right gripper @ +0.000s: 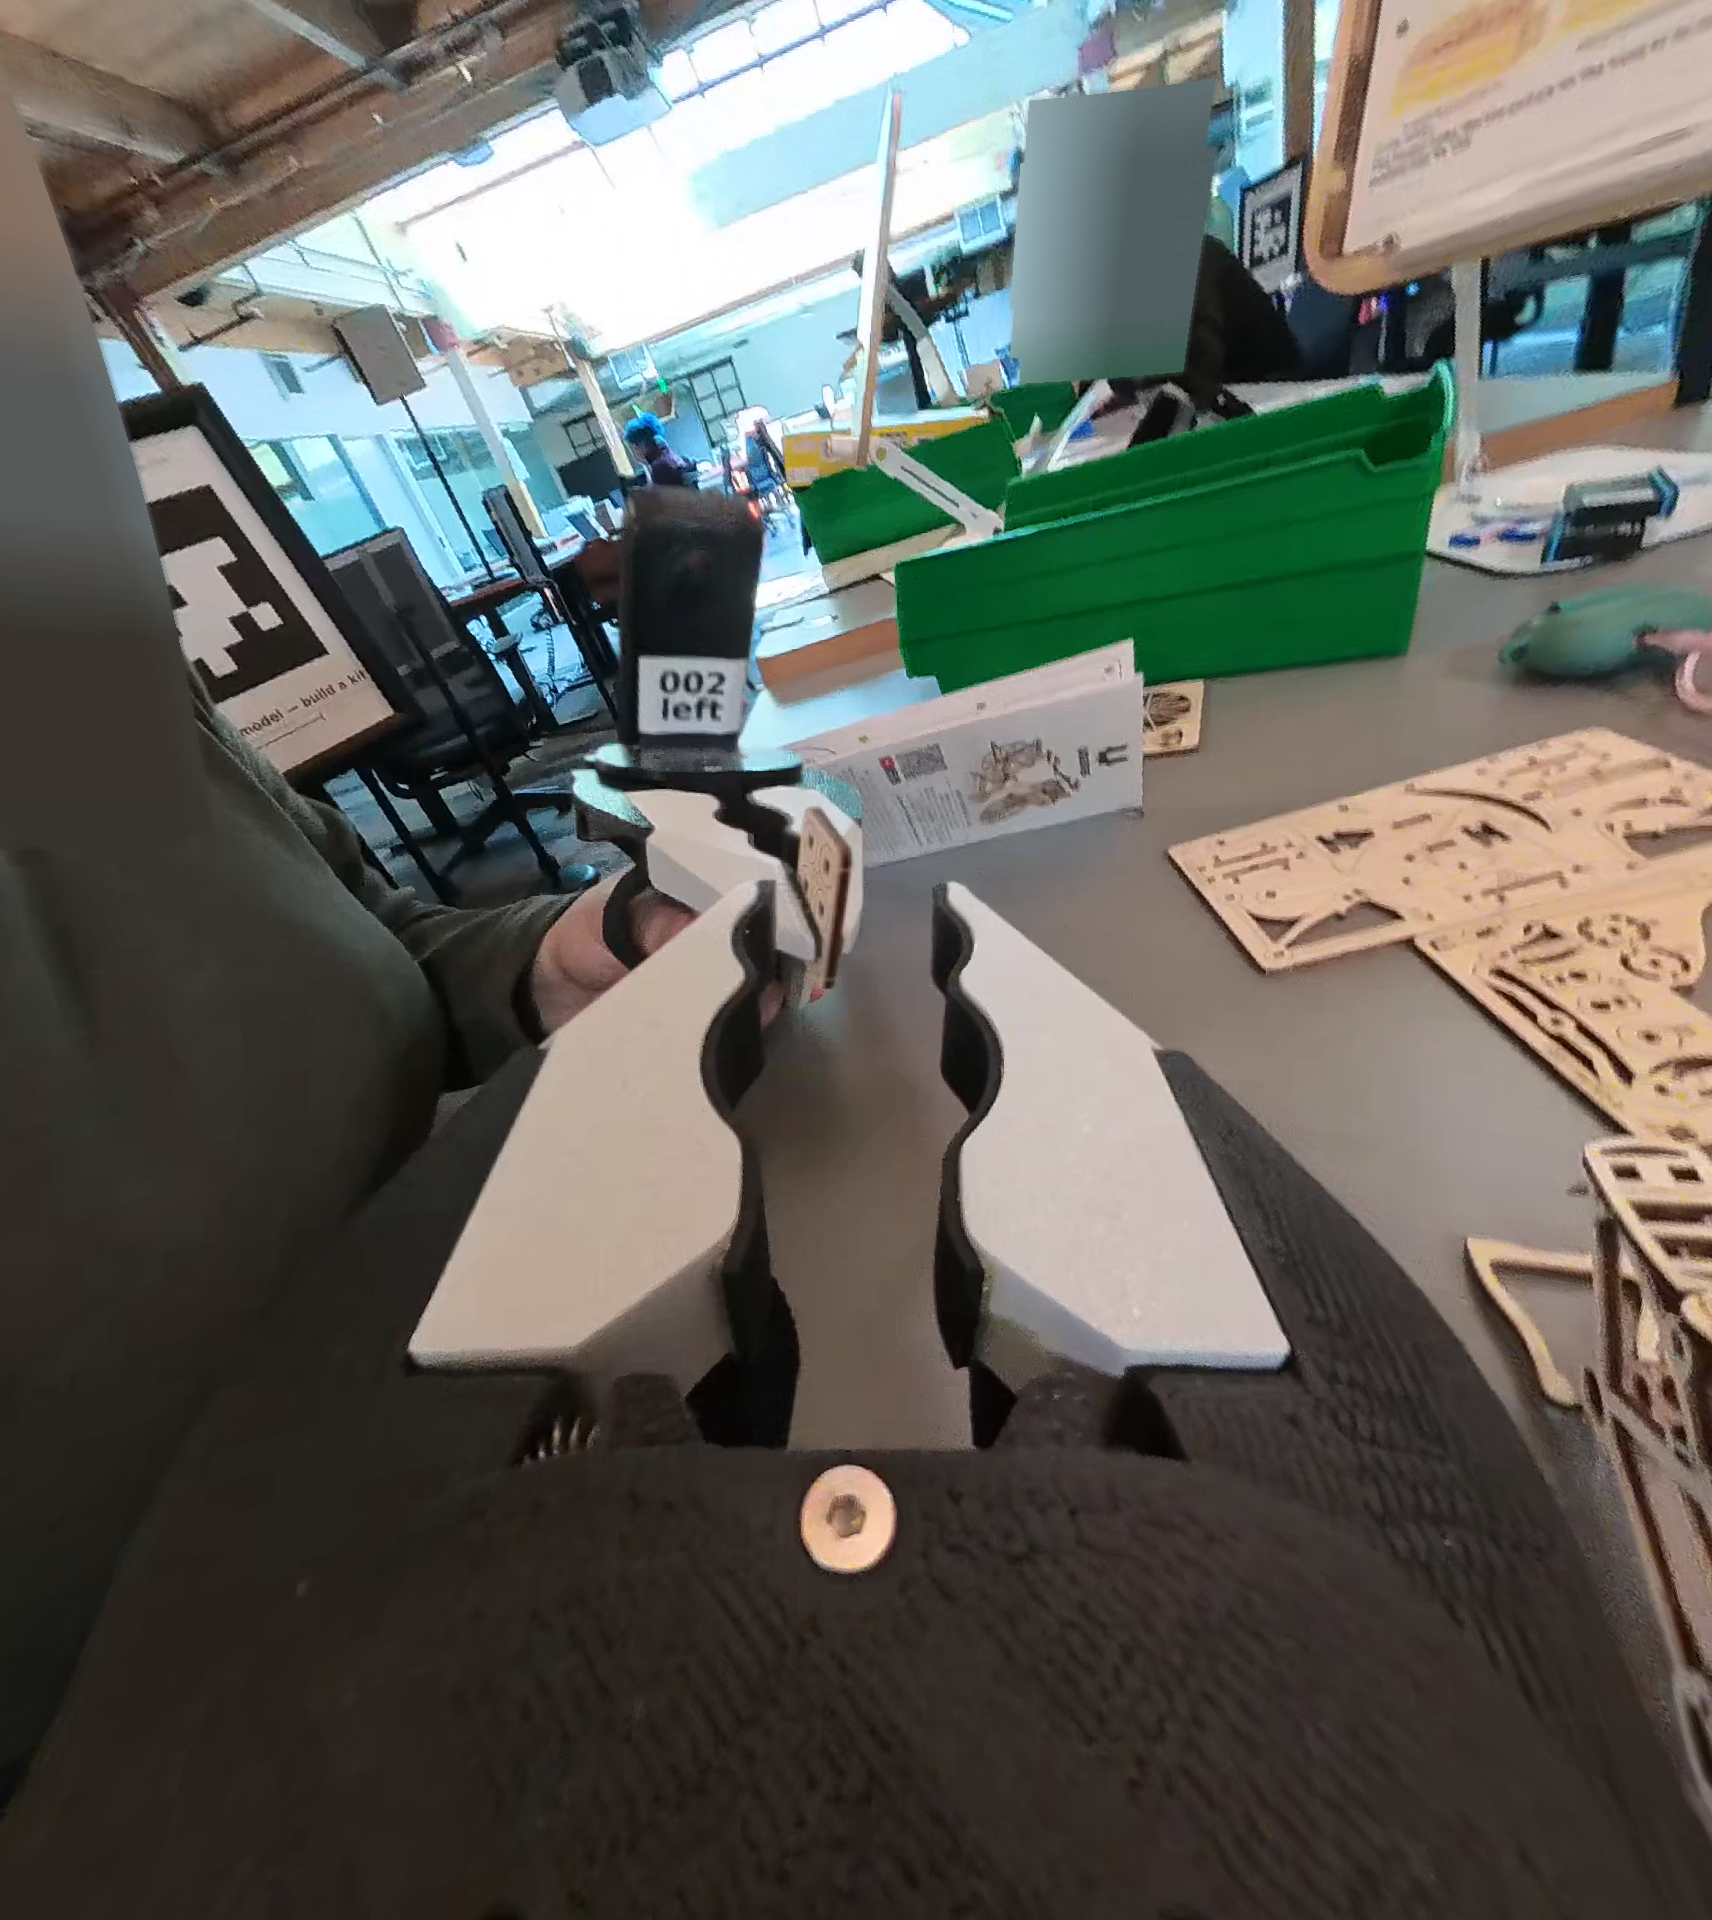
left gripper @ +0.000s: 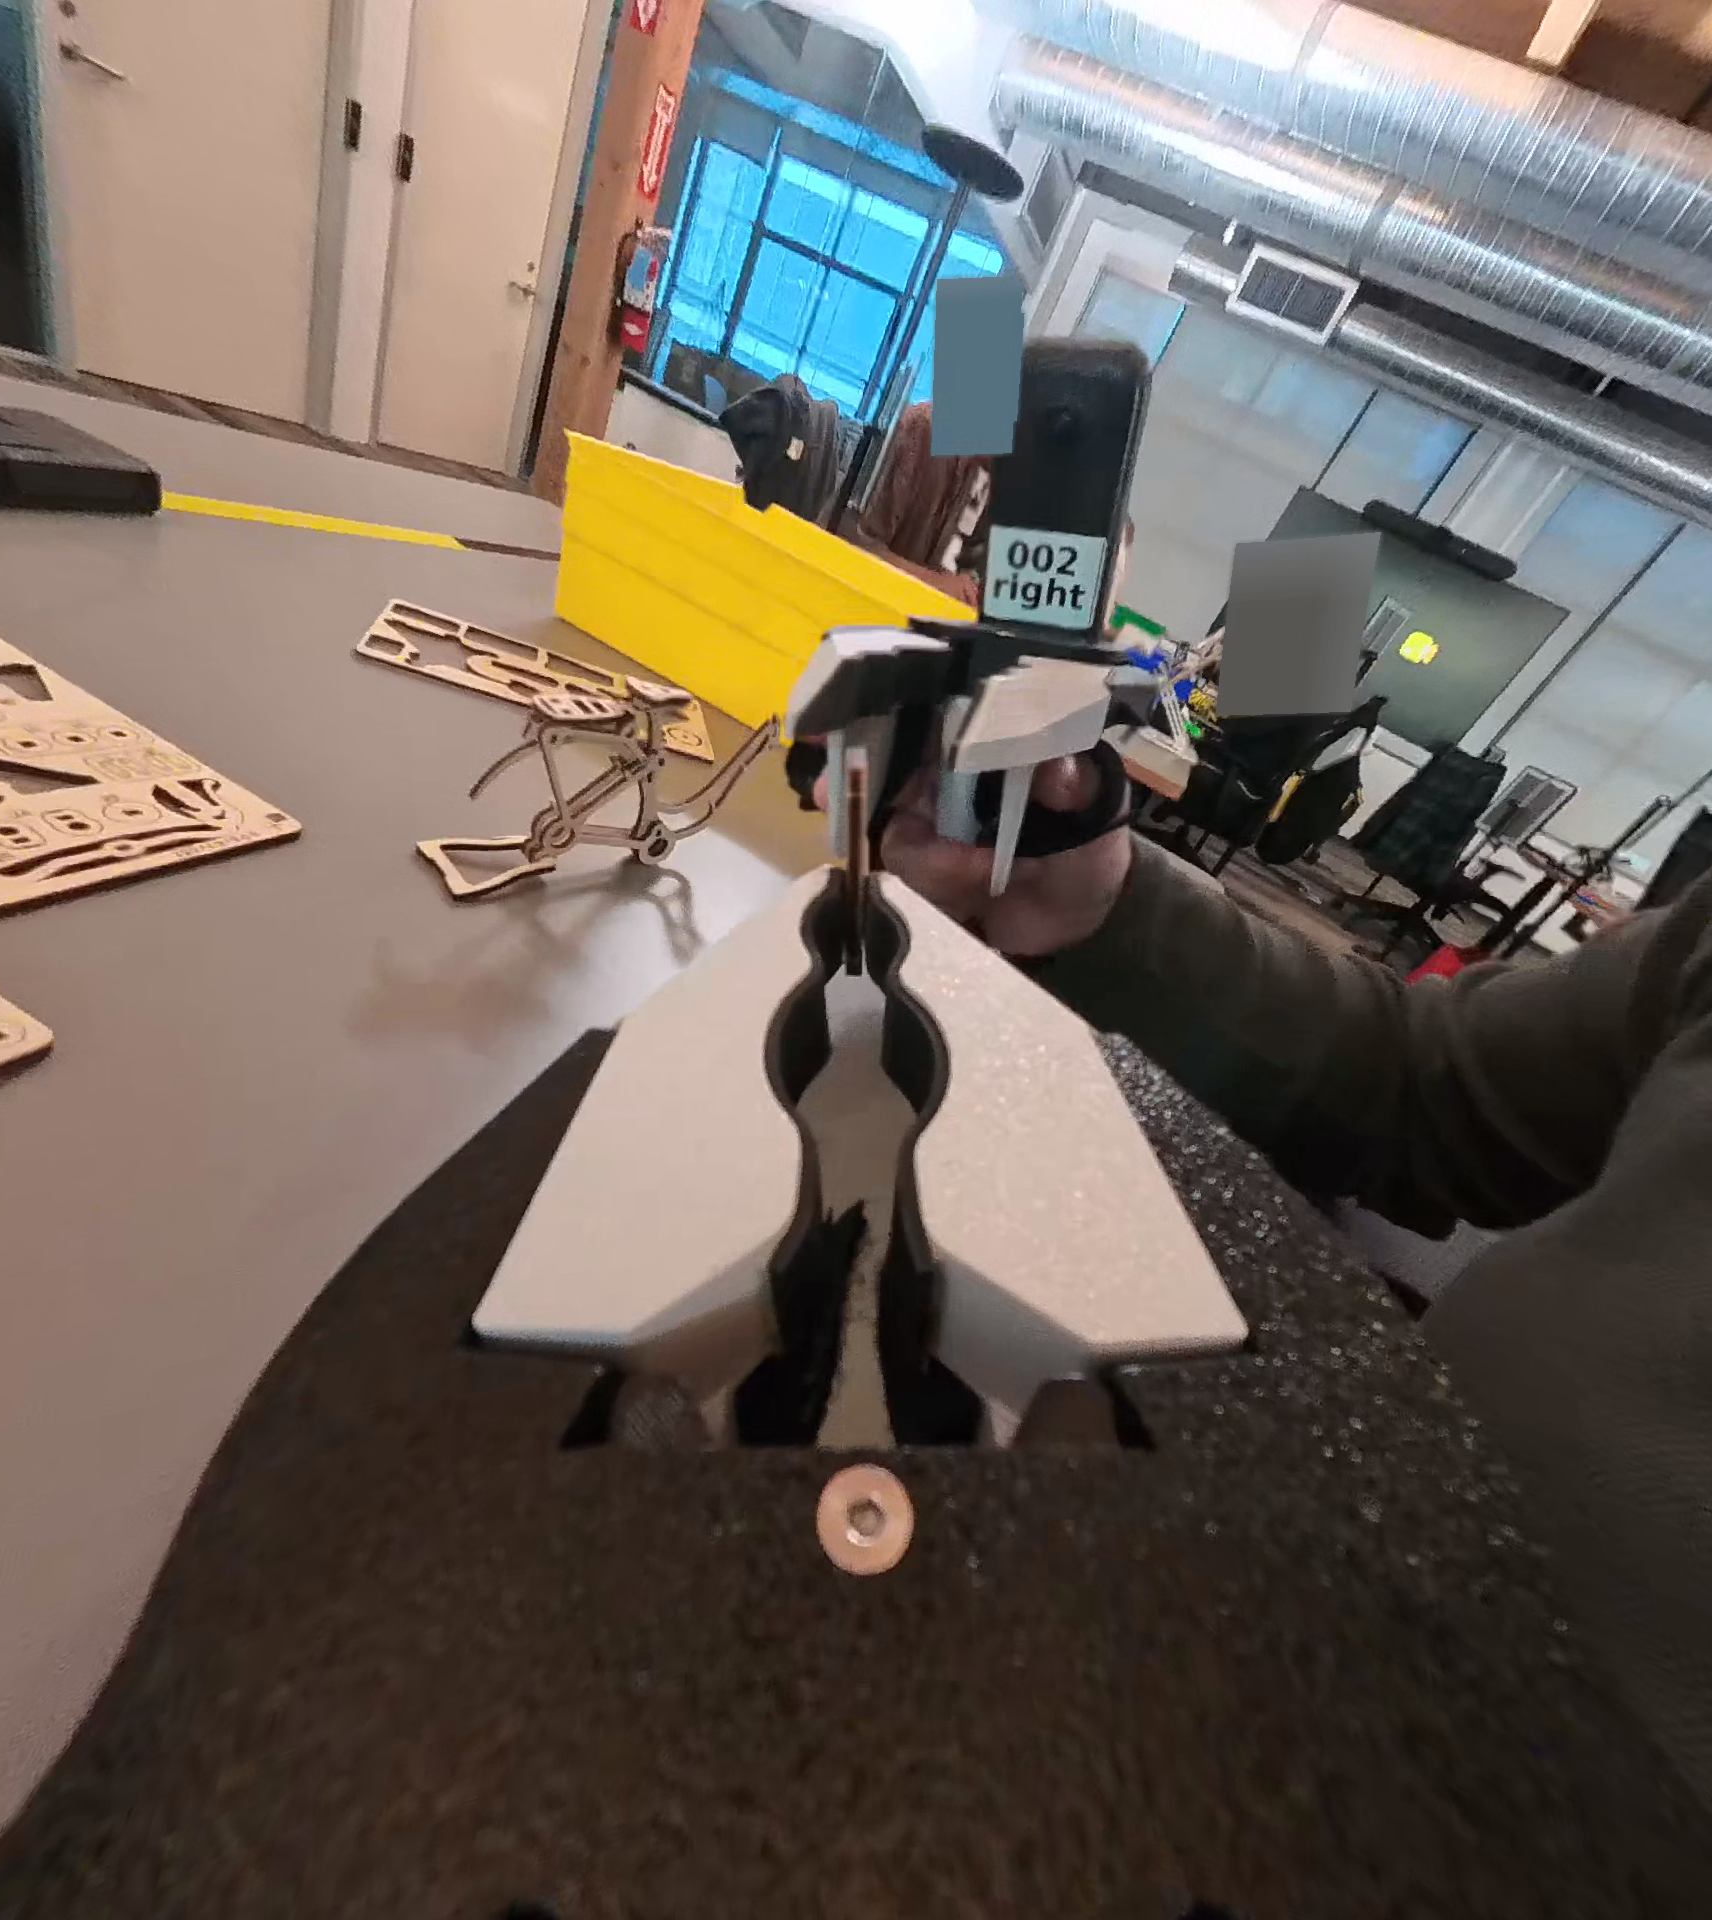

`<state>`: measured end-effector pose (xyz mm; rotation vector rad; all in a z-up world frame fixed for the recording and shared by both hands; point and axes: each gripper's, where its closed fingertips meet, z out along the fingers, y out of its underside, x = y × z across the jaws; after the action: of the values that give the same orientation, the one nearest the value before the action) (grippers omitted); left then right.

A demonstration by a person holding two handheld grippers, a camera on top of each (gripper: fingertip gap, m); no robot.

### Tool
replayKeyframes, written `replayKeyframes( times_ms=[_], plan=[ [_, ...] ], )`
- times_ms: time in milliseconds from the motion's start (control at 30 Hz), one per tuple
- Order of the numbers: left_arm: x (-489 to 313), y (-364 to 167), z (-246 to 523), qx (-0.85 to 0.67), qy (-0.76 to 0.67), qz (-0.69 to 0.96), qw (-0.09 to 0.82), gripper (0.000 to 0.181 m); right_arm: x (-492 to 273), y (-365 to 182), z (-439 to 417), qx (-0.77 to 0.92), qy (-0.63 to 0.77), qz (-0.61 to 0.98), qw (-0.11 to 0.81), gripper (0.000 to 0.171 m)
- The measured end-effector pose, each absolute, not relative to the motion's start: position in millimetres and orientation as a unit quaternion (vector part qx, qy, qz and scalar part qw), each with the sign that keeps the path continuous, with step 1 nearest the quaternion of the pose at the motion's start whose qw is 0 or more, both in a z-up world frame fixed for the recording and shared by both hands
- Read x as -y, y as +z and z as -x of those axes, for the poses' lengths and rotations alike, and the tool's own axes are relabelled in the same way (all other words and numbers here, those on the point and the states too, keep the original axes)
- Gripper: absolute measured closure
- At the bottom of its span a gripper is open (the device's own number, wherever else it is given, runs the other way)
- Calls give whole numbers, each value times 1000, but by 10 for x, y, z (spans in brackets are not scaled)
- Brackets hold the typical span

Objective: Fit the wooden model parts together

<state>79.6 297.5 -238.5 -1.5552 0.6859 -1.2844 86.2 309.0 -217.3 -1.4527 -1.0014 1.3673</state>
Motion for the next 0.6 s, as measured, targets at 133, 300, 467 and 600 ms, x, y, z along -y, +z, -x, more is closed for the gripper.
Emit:
replayKeyframes(
  times_ms=[133, 300, 467, 600],
  plan=[
    [-2979, -2449, -873, -298, -530, 649, 457, 181, -3043, -2287, -821, 418, 531, 602, 426, 159],
    [-2941, -2466, -905, -309, -539, 647, 441, 181, -3021, -2309, -830, 424, 518, 606, 429, 171],
    [-2901, -2497, -947, -324, -543, 649, 423, 181, -3015, -2308, -845, 419, 522, 607, 429, 160],
    [-2878, -2517, -972, -335, -538, 651, 419, 181, -2990, -2316, -818, 423, 517, 607, 429, 167]
  ],
)
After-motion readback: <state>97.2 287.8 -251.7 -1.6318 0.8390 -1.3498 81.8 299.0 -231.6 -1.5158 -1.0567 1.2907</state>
